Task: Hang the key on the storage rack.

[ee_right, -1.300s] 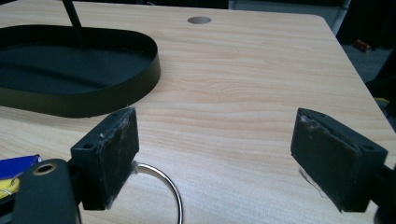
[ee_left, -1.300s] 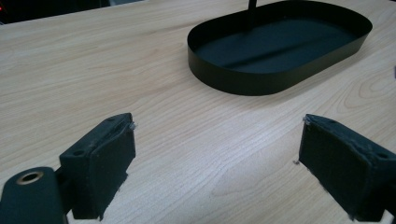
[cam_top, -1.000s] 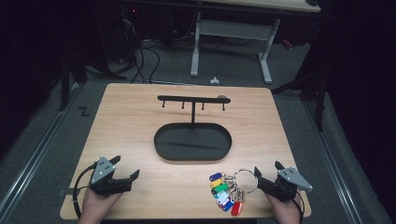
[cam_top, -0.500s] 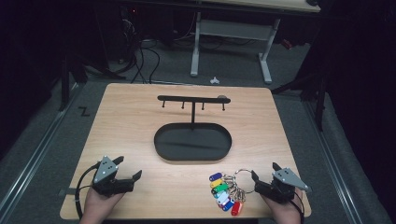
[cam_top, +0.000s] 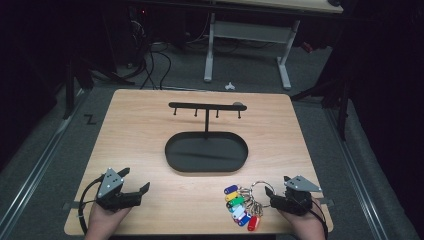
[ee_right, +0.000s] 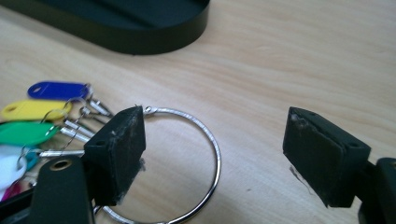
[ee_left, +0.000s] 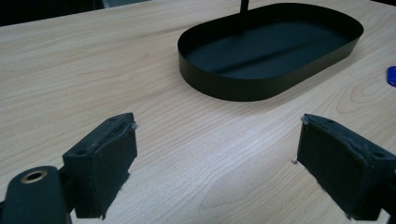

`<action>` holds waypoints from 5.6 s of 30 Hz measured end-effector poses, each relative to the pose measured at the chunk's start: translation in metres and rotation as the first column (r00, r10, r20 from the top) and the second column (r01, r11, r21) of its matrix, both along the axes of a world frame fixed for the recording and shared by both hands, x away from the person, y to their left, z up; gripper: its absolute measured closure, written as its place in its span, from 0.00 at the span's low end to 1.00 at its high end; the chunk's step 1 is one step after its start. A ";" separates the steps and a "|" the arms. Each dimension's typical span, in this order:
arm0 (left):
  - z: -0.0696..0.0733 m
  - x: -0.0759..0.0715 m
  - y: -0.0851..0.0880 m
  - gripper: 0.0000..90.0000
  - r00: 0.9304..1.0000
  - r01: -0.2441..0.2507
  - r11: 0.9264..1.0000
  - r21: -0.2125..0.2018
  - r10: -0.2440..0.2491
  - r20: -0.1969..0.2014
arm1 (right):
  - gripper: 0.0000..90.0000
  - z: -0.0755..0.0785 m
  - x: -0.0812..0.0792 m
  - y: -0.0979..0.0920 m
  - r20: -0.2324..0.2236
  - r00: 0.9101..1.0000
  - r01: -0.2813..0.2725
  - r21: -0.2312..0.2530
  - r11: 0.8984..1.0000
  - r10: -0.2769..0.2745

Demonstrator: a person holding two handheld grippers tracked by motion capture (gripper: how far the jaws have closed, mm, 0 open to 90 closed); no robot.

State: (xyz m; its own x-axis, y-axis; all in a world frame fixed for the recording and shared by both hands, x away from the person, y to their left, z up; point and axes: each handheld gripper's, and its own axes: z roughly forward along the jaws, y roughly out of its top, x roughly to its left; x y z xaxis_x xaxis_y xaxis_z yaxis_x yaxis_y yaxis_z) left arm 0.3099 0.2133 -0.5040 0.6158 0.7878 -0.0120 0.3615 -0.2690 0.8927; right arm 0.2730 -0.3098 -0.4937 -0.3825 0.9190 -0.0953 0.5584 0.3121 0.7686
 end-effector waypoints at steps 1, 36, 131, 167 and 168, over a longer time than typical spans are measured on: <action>0.000 0.000 0.000 0.14 1.000 0.004 1.000 -0.001 -0.004 -0.003 | 0.24 0.001 0.001 0.002 -0.035 0.999 -0.013 -0.010 1.000 0.012; 0.000 0.000 -0.002 0.15 0.999 0.036 0.999 -0.002 -0.036 -0.019 | 0.39 0.021 0.063 0.037 -0.504 0.851 -0.316 -0.272 0.909 0.146; 0.001 -0.003 0.000 0.17 0.998 0.055 0.998 -0.014 -0.055 -0.008 | 0.97 0.072 0.102 0.064 -0.711 0.684 -0.456 -0.239 0.857 0.166; 0.001 0.000 -0.001 0.17 0.998 0.061 0.998 -0.013 -0.061 -0.018 | 0.97 0.191 0.095 0.073 -0.644 0.752 -0.437 -0.326 0.838 0.141; 0.001 0.000 -0.001 0.17 0.998 0.061 0.998 -0.013 -0.061 -0.018 | 0.97 0.191 0.095 0.073 -0.644 0.752 -0.437 -0.326 0.838 0.141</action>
